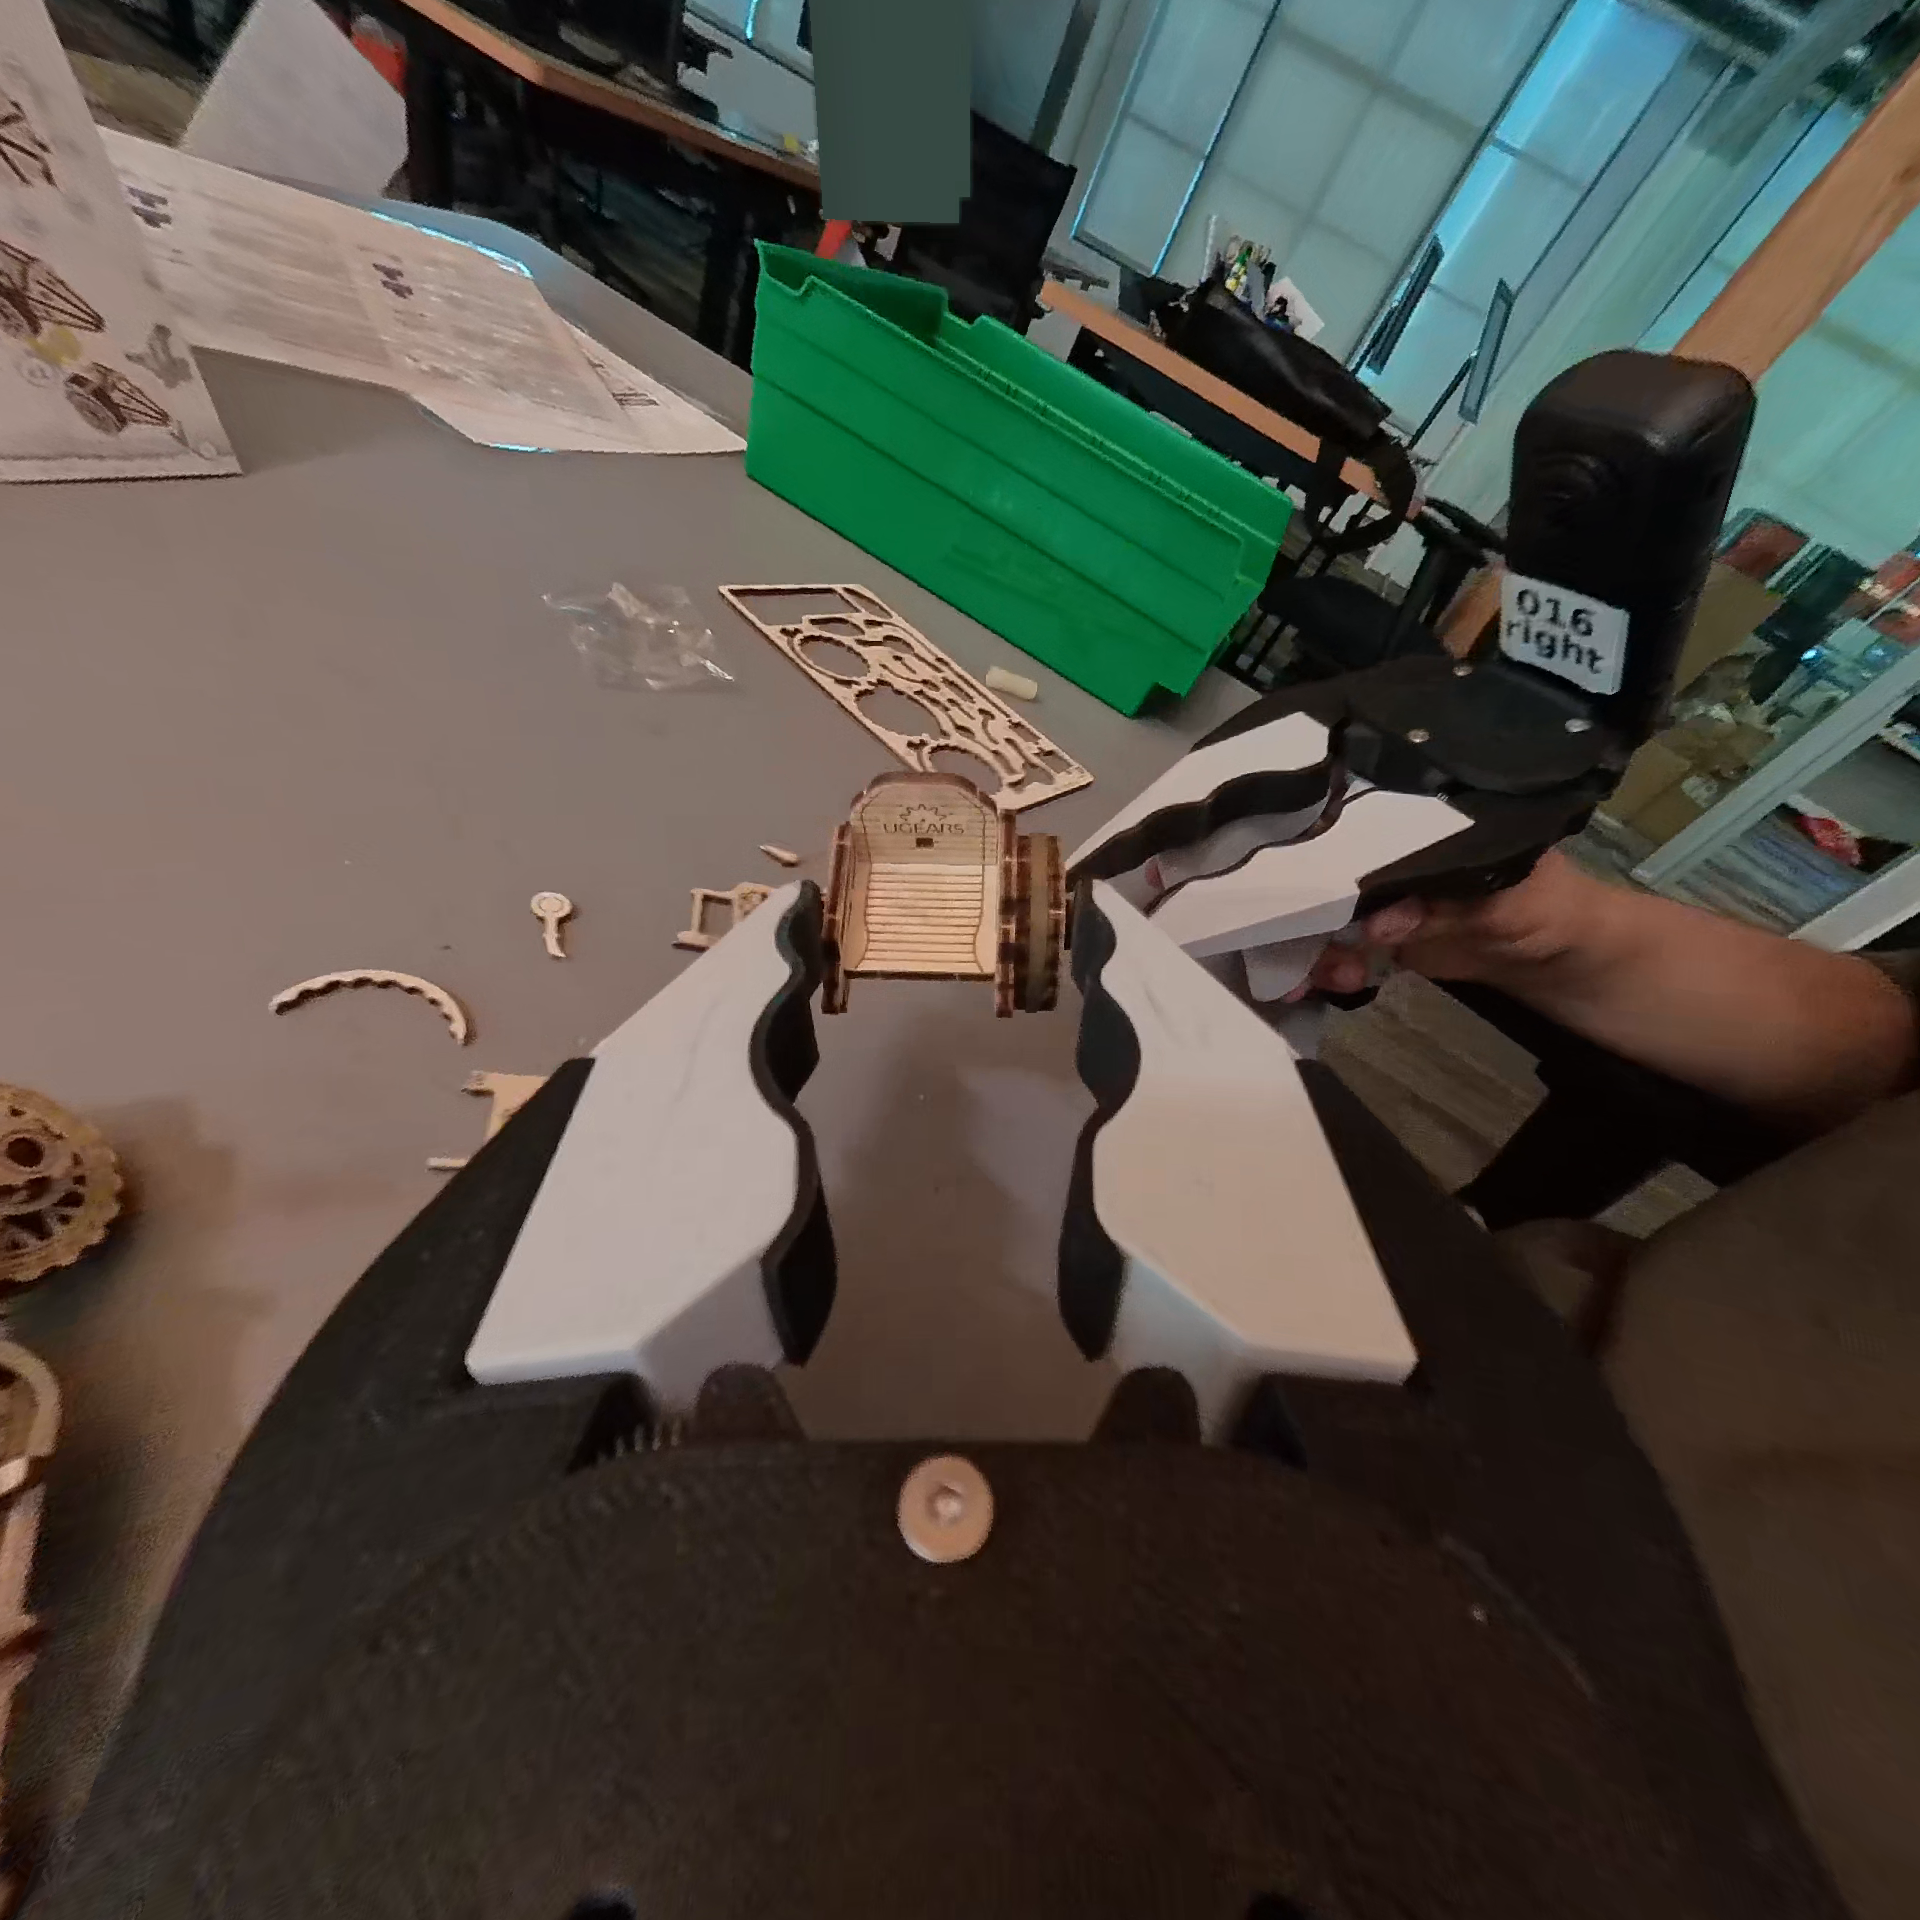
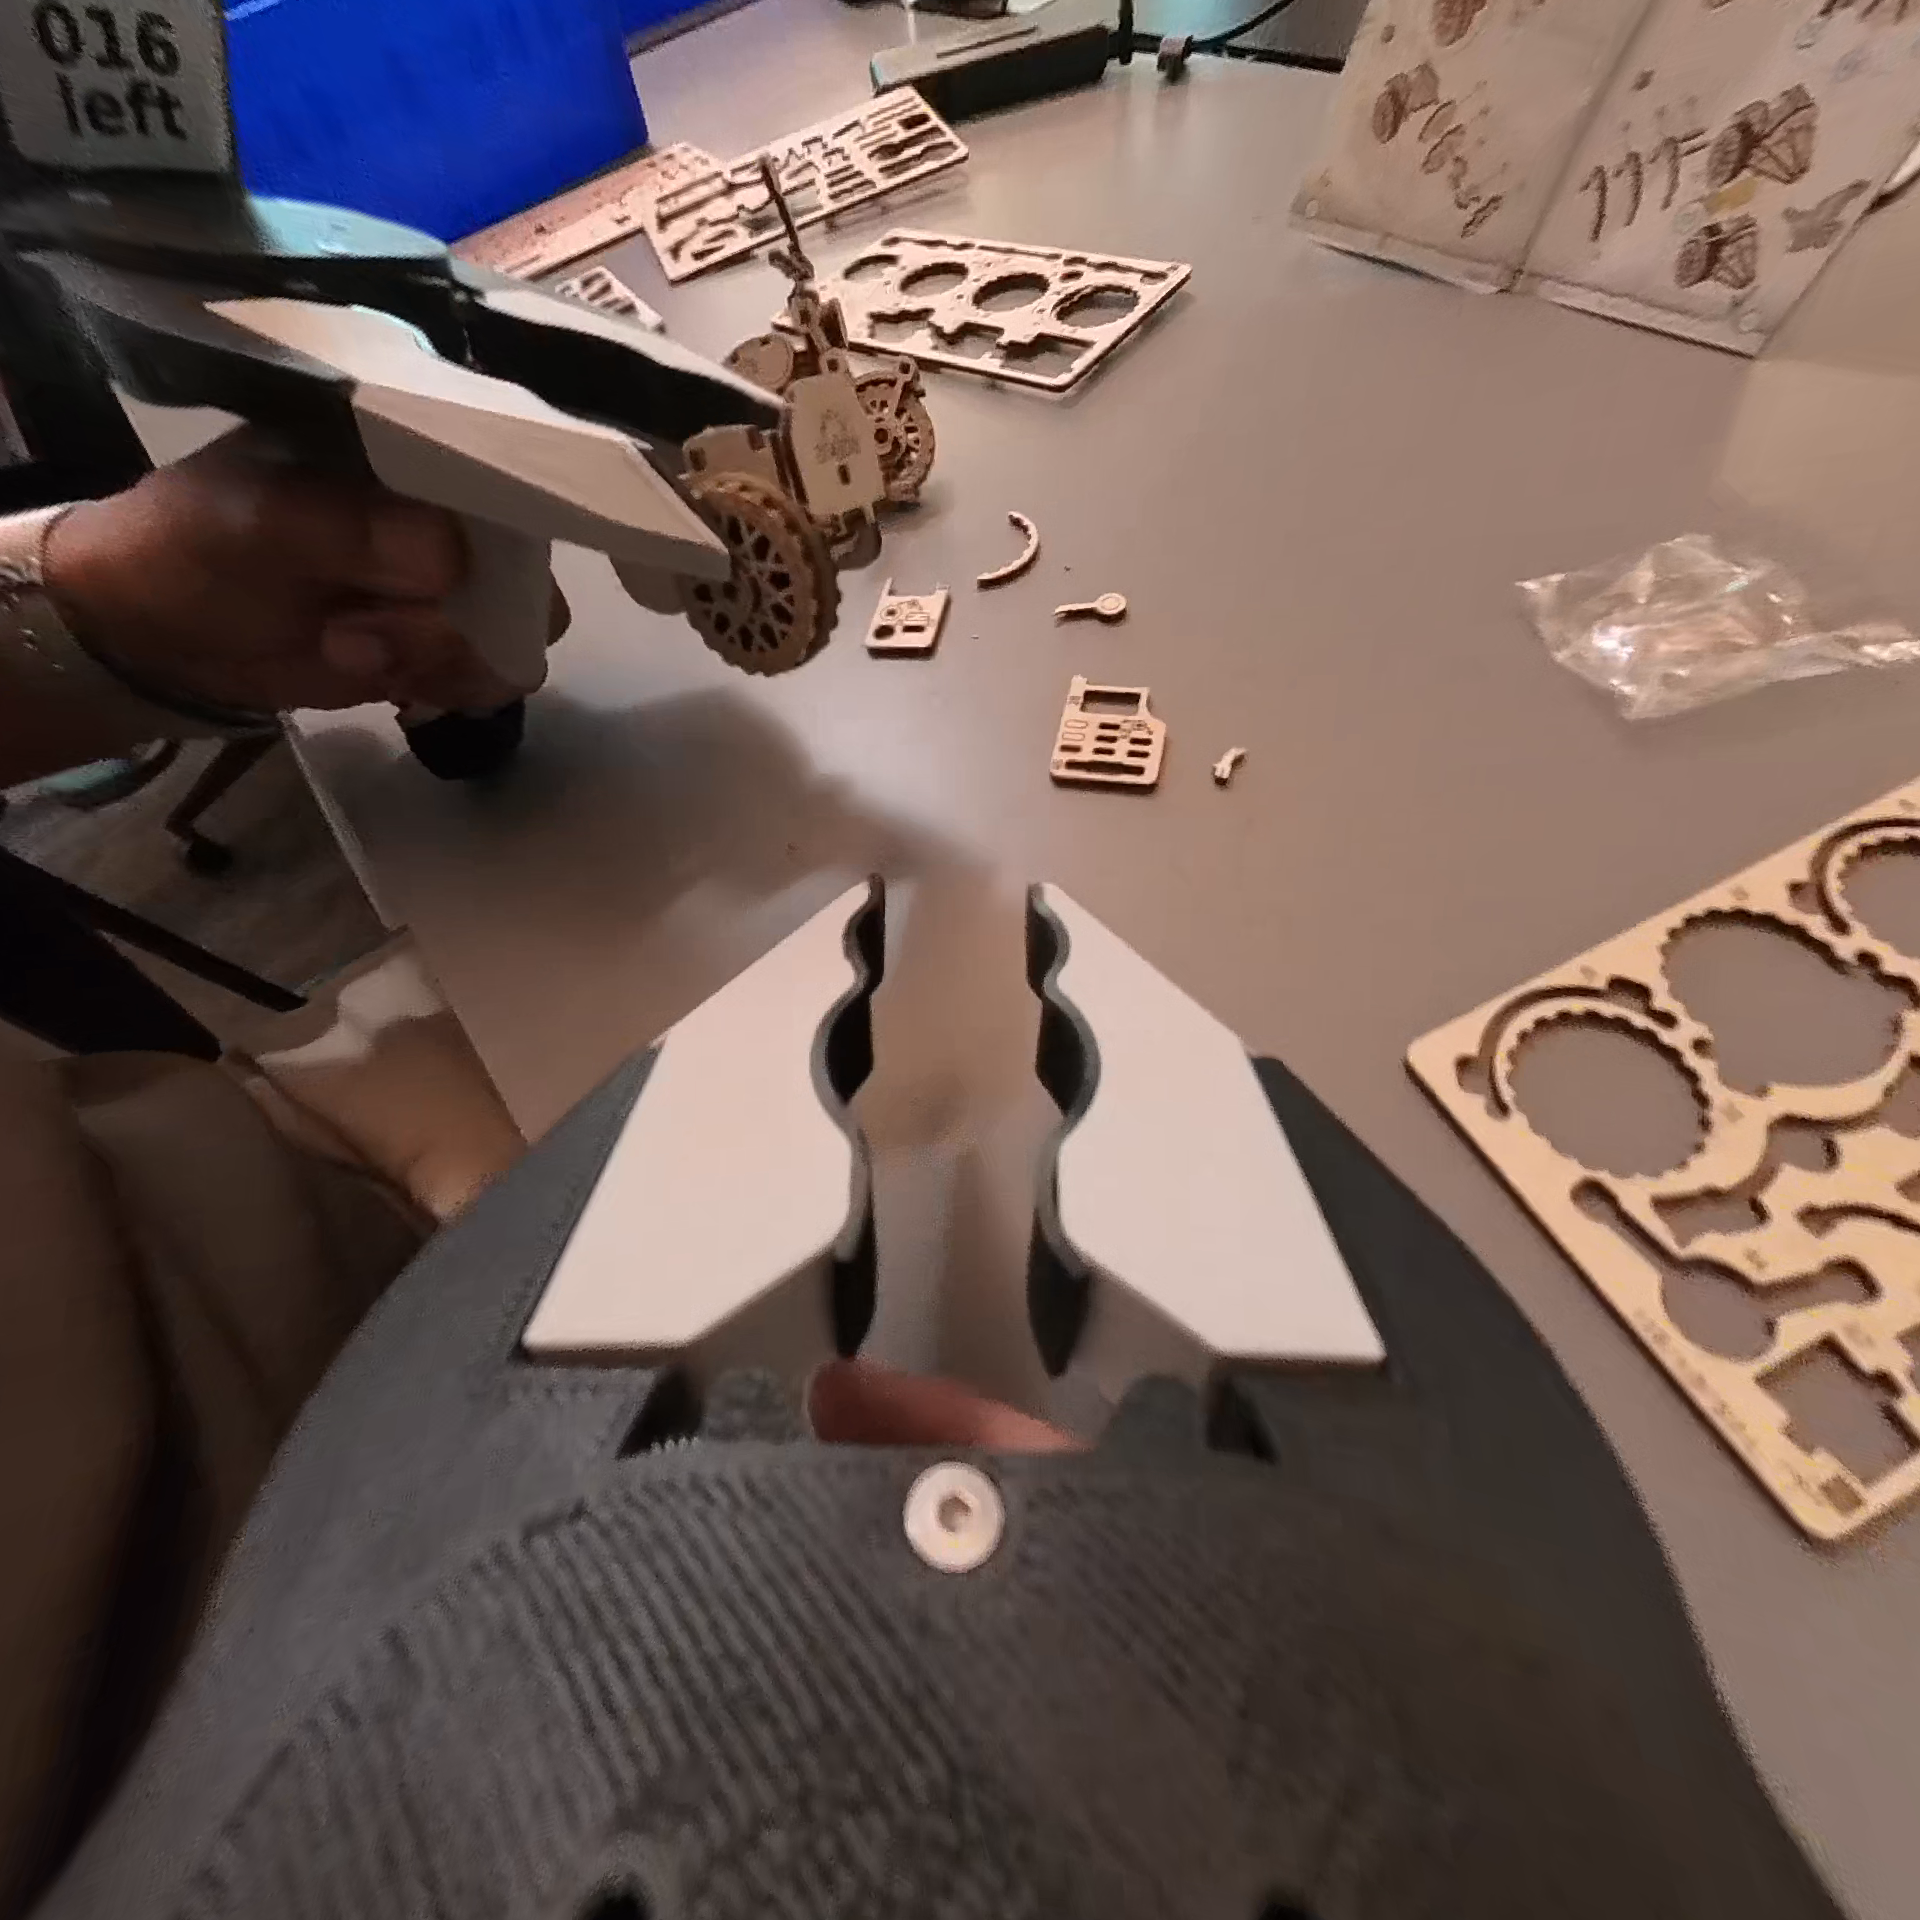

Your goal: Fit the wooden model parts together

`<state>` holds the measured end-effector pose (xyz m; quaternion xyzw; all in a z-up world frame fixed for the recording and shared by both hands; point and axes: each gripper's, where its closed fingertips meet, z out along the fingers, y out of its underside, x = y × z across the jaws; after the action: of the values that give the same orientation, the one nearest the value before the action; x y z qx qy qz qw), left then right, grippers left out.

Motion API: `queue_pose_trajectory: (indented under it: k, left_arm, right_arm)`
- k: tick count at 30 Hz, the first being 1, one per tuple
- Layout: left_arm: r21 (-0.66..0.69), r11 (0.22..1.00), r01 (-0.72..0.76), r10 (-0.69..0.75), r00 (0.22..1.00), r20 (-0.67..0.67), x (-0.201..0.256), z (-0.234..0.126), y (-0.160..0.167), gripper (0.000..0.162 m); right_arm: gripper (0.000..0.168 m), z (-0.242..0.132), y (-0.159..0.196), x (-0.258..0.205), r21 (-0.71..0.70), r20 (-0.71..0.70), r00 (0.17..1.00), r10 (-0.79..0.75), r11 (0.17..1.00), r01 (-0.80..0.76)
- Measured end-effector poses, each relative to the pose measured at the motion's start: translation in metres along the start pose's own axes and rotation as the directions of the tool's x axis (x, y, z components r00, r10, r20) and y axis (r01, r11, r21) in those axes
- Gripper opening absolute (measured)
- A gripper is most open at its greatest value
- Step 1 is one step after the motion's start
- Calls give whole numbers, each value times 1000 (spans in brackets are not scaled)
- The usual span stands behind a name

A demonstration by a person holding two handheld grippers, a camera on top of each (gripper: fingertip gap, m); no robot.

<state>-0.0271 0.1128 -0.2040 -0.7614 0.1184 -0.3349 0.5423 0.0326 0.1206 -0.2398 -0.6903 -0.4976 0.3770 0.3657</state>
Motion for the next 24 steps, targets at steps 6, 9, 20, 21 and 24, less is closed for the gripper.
queue_pose_trajectory:
  k: [6,9,20,21,24]
  left_arm:
    - [-17,1000,12,-12,999,-35,7,5,4,44]
    - [-13,999,47,-48,999,-23,1,5,3,43]
    - [-26,996,85,-86,996,-25,-4,5,4,44]
    - [-27,995,95,-96,995,-28,-5,5,4,44]
    - [-29,992,119,-120,990,-70,-3,4,3,44]
  right_arm:
    - [26,-8,1,2,9,10,999,-39,999,39]
    - [29,-3,4,3,-19,24,999,-31,999,31]
    - [39,-1,1,11,-23,88,992,94,995,-92]
    - [39,-1,1,12,-24,90,991,103,995,-101]
    - [39,-1,0,16,-20,88,987,136,991,-135]
